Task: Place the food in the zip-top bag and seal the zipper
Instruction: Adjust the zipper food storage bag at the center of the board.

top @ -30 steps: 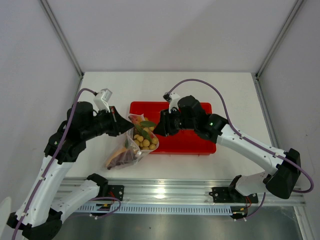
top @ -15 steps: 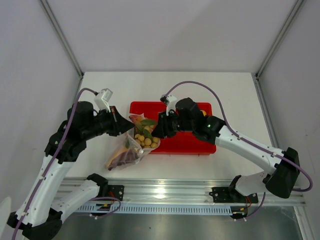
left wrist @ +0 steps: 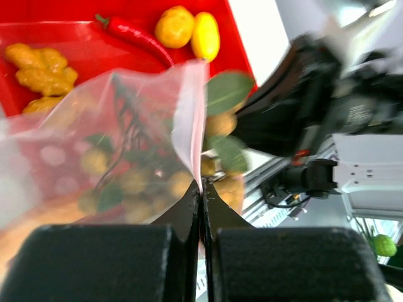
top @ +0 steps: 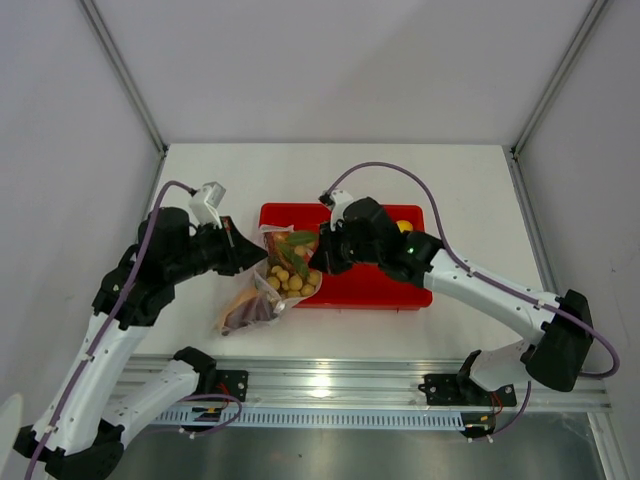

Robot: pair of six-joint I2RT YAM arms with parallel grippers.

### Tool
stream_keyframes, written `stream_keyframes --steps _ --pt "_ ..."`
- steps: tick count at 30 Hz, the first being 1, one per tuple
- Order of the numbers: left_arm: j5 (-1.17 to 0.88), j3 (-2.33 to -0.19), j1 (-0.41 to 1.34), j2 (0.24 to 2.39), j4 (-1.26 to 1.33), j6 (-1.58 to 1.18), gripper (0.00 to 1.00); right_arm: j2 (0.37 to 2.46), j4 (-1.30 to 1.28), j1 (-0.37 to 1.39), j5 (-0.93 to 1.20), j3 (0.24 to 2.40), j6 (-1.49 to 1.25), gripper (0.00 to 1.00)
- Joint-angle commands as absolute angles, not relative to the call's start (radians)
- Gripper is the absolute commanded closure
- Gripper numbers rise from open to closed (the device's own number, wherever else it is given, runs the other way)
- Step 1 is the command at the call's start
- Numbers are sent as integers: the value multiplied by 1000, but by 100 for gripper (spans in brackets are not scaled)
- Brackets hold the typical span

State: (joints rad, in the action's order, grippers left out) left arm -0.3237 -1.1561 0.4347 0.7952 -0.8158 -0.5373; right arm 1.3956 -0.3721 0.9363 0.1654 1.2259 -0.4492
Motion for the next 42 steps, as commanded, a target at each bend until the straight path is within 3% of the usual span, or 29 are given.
stream_keyframes --steps 1,9,21,27,32,36,42 --pt "-272 -1123 437 767 -790 -512 99 1341 -438 939 83 1359 -420 100" --pt "-307 -1135 437 692 -807 -572 99 1446 -595 1051 58 1696 -396 100" --pt "-124 -1023 436 704 -813 -568 99 1548 -535 1006 -55 1552 -399 100" --pt "6 -1121 436 549 -862 -623 99 1540 -578 1132 -114 1678 -328 100" --pt "190 -1057 436 414 -874 -663 99 1460 -447 1256 -126 1602 -249 100" --pt "97 -953 436 538 -859 -673 99 1508 -434 1041 -87 1494 -342 100" --pt "18 -950 436 585 -812 -681 99 1565 -433 1149 -184 1624 -240 100"
